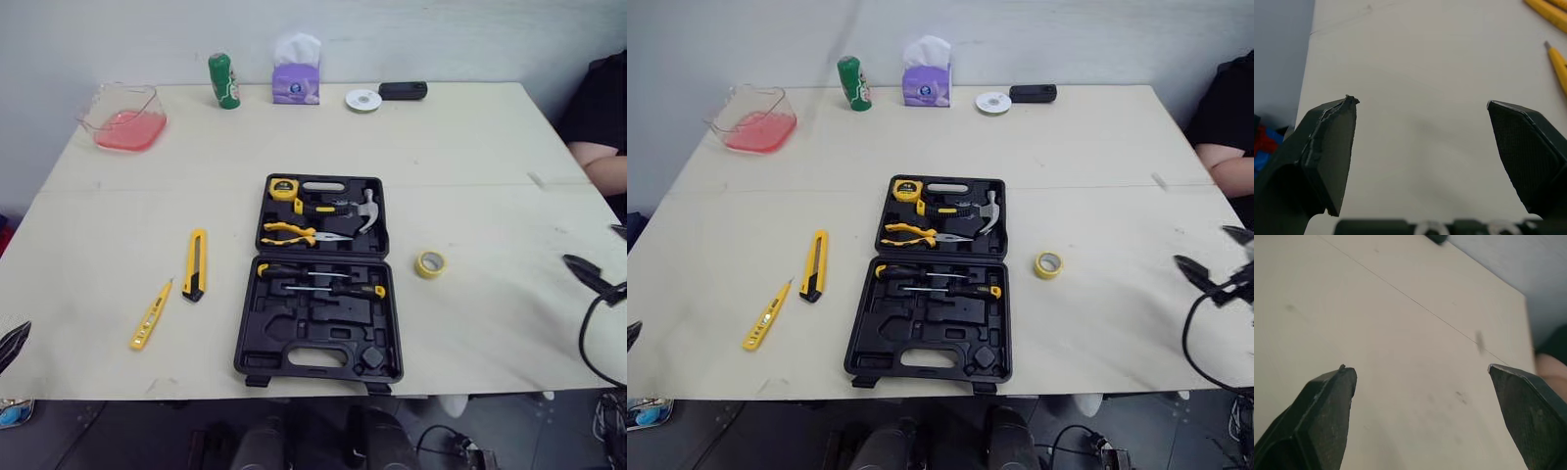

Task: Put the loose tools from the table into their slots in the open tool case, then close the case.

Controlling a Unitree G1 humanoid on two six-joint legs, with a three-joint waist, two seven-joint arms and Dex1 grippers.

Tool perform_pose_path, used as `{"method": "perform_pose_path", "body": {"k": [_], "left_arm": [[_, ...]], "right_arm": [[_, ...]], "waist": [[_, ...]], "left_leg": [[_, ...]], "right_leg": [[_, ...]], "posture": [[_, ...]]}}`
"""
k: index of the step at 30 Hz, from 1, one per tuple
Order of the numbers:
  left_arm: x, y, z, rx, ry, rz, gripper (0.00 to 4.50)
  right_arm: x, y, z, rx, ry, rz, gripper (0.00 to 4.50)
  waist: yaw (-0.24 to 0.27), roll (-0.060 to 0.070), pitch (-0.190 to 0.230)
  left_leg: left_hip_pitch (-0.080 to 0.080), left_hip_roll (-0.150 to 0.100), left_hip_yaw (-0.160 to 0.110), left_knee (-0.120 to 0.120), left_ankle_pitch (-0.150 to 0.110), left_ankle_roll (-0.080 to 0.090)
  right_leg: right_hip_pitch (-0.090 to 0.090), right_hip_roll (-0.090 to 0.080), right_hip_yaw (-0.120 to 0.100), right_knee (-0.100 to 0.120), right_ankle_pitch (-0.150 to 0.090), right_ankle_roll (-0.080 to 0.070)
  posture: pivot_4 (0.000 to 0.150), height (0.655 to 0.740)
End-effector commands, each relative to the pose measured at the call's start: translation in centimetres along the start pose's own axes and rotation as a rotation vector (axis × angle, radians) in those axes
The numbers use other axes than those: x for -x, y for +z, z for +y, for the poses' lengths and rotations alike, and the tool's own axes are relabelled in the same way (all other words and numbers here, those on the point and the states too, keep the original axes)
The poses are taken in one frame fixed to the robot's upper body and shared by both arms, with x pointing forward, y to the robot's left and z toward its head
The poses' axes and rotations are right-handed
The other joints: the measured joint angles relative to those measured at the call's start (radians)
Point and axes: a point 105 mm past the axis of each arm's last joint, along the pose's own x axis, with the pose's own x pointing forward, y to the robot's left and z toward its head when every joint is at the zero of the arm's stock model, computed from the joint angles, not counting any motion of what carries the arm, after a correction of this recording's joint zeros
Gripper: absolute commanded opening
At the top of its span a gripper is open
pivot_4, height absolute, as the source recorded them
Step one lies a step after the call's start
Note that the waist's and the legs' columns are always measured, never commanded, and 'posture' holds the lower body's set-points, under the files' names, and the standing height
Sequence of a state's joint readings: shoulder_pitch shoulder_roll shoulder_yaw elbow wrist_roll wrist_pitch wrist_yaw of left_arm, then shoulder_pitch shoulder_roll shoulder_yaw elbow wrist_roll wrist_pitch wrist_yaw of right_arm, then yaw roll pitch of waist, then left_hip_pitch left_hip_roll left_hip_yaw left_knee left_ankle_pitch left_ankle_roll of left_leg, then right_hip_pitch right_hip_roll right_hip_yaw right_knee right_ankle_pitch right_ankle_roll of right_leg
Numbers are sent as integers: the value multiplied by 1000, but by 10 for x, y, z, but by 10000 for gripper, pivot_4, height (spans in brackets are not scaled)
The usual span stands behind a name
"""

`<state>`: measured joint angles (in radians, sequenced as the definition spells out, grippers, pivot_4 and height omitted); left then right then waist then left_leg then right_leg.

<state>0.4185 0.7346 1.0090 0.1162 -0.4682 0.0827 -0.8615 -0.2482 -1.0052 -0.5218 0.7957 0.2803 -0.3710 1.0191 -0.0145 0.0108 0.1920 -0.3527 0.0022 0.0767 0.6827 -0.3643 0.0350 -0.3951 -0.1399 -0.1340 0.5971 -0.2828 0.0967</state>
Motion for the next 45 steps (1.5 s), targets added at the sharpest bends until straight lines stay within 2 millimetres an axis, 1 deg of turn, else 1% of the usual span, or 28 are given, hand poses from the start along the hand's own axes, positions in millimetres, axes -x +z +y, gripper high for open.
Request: {"method": "perform_pose_path", "body": {"k": [1, 4, 8, 10, 13, 15, 16, 17, 20, 21, 22, 24, 26, 28, 29, 31, 34, 36, 38, 39, 42, 45], "left_arm": [[12, 2, 8, -2, 64, -21, 45000], [13, 0, 5, 7, 65, -16, 45000], [5, 9, -4, 0, 13, -29, 45000], [-1, 17, -9, -16, -10, -48, 45000], [-6, 19, -15, -5, -21, -60, 45000], [-8, 17, -22, 16, -51, -48, 45000], [-9, 16, -24, 22, -56, -44, 45000], [-10, 18, -27, 28, -66, -43, 45000], [-12, 24, -30, 45, -81, -48, 45000], [-18, 32, -33, 44, -92, -58, 45000], [-23, 38, -36, 49, -103, -66, 45000], [-31, 46, -44, 57, -136, -57, 45000], [-36, 50, -51, 49, -160, -37, 45000], [-49, 58, -57, 0, -151, 10, 45000], [-54, 64, -62, 15, -153, 21, 45000], [-61, 72, -72, 33, -164, 38, 45000], [-66, 71, -91, 41, -190, 129, 45000], [-67, 65, -94, 105, -133, 202, 45000], [-67, 61, -101, 164, -114, 262, 45000], [-67, 62, -107, 173, -134, 270, 45000], [-67, 60, -124, 121, -178, 316, 45000], [-66, 42, -133, 182, -136, 408, 45000]], "right_arm": [[14, -8, -12, 28, -65, 24, 44725], [13, -11, -11, 34, -75, 14, 44725], [4, -10, -1, 43, -23, 9, 44725], [-5, -4, 3, 28, -11, -24, 44725], [-16, 2, 6, 19, -10, -52, 44725], [-28, 13, 16, 12, 29, -101, 44725], [-32, 16, 19, 8, 41, -117, 44725], [-37, 24, 26, -16, 63, -158, 44725], [-45, 40, 42, -70, 115, -233, 44725], [-49, 52, 56, -69, 195, -291, 44725], [-51, 64, 65, -83, 237, -347, 44725], [-51, 87, 79, -133, 323, -448, 44725], [-50, 98, 87, -152, 372, -485, 44725], [-48, 115, 110, -161, 520, -532, 44725], [-47, 123, 119, -145, 569, -558, 44725], [-46, 135, 131, -130, 627, -612, 44725], [-44, 152, 151, -75, 722, -694, 44725], [-43, 161, 164, -66, 787, -732, 44725], [-41, 167, 175, -64, 830, -764, 44725], [-40, 171, 179, -67, 846, -781, 44725], [-38, 178, 189, -79, 889, -814, 44725], [-34, 185, 195, -81, 934, -862, 44725]], "waist": [[-10, 0, 0], [-14, 0, 0], [-16, 1, 0], [-16, 1, 0], [-15, 1, 0], [-15, 2, 0], [-15, 2, 0], [-14, 2, 0], [-13, 2, 0], [-13, 2, 0], [-12, 2, 0], [-7, 1, 0], [-4, 2, 0], [0, 2, 0], [4, 1, 0], [10, 1, 0], [10, 1, 0], [10, 1, 0], [11, 1, 0], [12, 1, 0], [13, 1, 0], [13, 1, 0]], "left_leg": [[0, 0, 0, 0, 0, 0], [0, 0, 0, 0, -1, 0], [0, 1, 0, 0, -1, -1], [0, 1, 0, 0, -1, -1], [0, 1, 0, 0, -1, -1], [0, 0, 0, 0, -1, -1], [0, 0, 0, 0, -1, -1], [0, 1, 0, 0, -1, -1], [0, 1, 0, 0, -1, -1], [0, 1, 0, 0, -1, -1], [0, 0, 0, 0, -1, -1], [0, 1, 0, 0, -1, -1], [0, 0, 0, 0, 0, 0], [0, 0, 0, 0, 0, 0], [0, 0, -1, 0, 0, 0], [0, 0, -1, 0, 0, 0], [0, -1, -1, 0, 0, 0], [0, -1, -1, 0, 0, 0], [0, 0, -1, 0, 0, 0], [0, 0, -1, 0, 0, -1], [0, 0, -1, 0, 0, -1], [0, 0, -1, 1, 0, -1]], "right_leg": [[0, 0, 0, 0, 0, 0], [0, -1, 0, 0, 0, 0], [0, -1, 1, 1, 0, 0], [0, -1, 1, 0, 0, 0], [0, -1, 1, 1, 0, 0], [0, -1, 1, 1, 0, 0], [0, -1, 1, 1, 0, 0], [0, -1, 1, 1, 0, 0], [0, 0, 1, 1, 0, 0], [0, -1, 1, 1, 0, 0], [0, -1, 1, 2, 0, 0], [0, 0, 1, 3, 0, 0], [0, -1, 1, 4, 0, 0], [0, -2, 1, 6, 0, 0], [0, -1, 1, 6, 0, 0], [0, -1, 1, 6, 0, 0], [0, -1, 1, 6, 0, 0], [0, 0, 2, 6, 0, 0], [0, 1, 2, 6, 0, 0], [0, 2, 2, 6, 0, 0], [0, 2, 2, 6, 0, 0], [0, 2, 2, 6, 0, 0]], "posture": [[1500, 7400], [1500, 7400], [1500, 7400], [1500, 7400], [1500, 7400], [1500, 7400], [1500, 7400], [1500, 7400], [1500, 7400], [1500, 7400], [1500, 7400], [1500, 7400], [1500, 7400], [1500, 7400], [1500, 7400], [1500, 7400], [1500, 7400], [1500, 7400], [1500, 7400], [1500, 7400], [1500, 7400], [1500, 7400]]}}
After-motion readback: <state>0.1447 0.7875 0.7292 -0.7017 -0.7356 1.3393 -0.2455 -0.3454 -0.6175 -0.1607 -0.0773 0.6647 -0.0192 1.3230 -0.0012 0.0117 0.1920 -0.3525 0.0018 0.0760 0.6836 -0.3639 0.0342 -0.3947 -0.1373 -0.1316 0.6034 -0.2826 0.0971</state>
